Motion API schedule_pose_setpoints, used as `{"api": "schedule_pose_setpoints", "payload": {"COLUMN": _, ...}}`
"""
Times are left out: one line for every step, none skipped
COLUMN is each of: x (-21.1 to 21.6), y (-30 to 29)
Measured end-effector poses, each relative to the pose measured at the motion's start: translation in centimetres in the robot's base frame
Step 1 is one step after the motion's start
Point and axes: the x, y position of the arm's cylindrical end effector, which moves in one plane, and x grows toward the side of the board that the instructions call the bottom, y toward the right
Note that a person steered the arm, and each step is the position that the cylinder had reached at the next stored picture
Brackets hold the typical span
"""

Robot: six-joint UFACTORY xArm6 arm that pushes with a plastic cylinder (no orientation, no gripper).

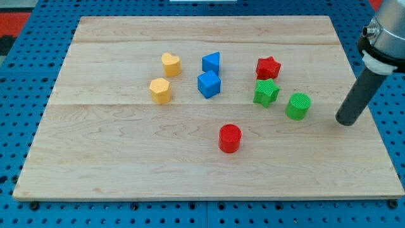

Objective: Slide the green circle towards the red circle

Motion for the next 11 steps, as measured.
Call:
{"api": "schedule_pose_setpoints", "payload": {"x": -1.8, "y": -0.5}}
{"api": "schedule_pose_setpoints", "payload": {"x": -2.5, "y": -0.8}}
{"api": "schedule_pose_setpoints", "payload": {"x": -3.5, "y": -0.9}}
{"api": "schedule_pose_setpoints", "payload": {"x": -3.9, "y": -0.9}}
{"api": "schedule_pose_setpoints", "payload": {"x": -3.9, "y": -0.9}}
{"api": "schedule_pose_setpoints", "payload": {"x": -3.8, "y": -4.4}}
{"api": "schedule_pose_setpoints", "payload": {"x": -3.2, "y": -9.1}}
{"api": "schedule_pose_setpoints", "payload": {"x": -3.2, "y": -9.5}}
{"api": "schedule_pose_setpoints", "payload": {"x": -3.2, "y": -9.5}}
{"api": "schedule_pose_setpoints", "payload": {"x": -3.0, "y": -11.4}}
{"api": "schedule_pose_setpoints", "payload": {"x": -2.9, "y": -14.0}}
